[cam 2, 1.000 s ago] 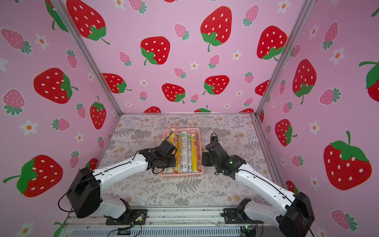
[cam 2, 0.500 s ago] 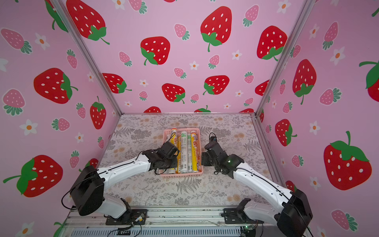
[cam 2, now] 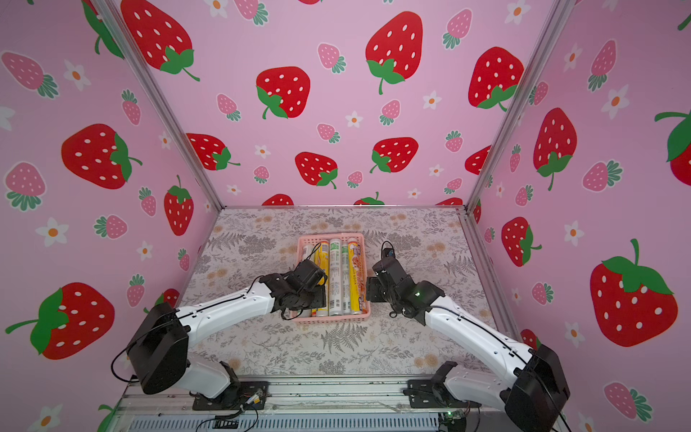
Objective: Put the plastic wrap into the basket
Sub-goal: Place the plastic wrap in the basket, then reset both arms
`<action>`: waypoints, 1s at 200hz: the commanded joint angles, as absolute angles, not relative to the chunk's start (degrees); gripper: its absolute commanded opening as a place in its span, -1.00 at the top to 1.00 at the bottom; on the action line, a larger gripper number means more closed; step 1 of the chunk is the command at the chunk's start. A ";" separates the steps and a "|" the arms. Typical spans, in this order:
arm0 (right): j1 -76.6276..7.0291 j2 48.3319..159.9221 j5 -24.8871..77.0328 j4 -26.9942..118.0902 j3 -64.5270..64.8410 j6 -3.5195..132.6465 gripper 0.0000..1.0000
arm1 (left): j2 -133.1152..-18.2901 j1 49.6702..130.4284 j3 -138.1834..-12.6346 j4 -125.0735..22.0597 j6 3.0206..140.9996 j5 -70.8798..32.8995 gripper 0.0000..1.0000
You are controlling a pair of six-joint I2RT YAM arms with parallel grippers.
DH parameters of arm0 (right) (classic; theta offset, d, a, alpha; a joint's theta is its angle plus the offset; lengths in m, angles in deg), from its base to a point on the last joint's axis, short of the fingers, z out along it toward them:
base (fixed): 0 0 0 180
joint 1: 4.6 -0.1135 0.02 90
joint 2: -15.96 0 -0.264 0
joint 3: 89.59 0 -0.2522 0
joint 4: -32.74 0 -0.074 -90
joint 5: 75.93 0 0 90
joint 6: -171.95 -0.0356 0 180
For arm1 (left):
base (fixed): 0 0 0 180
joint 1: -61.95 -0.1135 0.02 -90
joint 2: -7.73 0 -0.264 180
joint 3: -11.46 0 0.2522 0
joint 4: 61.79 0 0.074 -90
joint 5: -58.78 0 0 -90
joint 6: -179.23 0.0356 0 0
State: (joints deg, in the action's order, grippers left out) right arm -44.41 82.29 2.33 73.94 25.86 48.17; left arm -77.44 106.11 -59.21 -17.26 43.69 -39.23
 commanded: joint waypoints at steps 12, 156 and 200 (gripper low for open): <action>-43.85 82.59 5.50 71.89 27.12 49.20 -0.46 | -71.90 106.34 -60.99 -11.60 45.61 -44.22 -0.50; -46.86 84.73 10.32 63.51 33.95 42.01 -0.42 | -49.03 96.32 -49.95 -7.38 45.92 -60.62 -0.96; -48.88 83.97 9.66 57.95 37.33 37.96 -0.41 | -42.57 91.61 -47.76 -8.25 49.61 -58.39 -0.99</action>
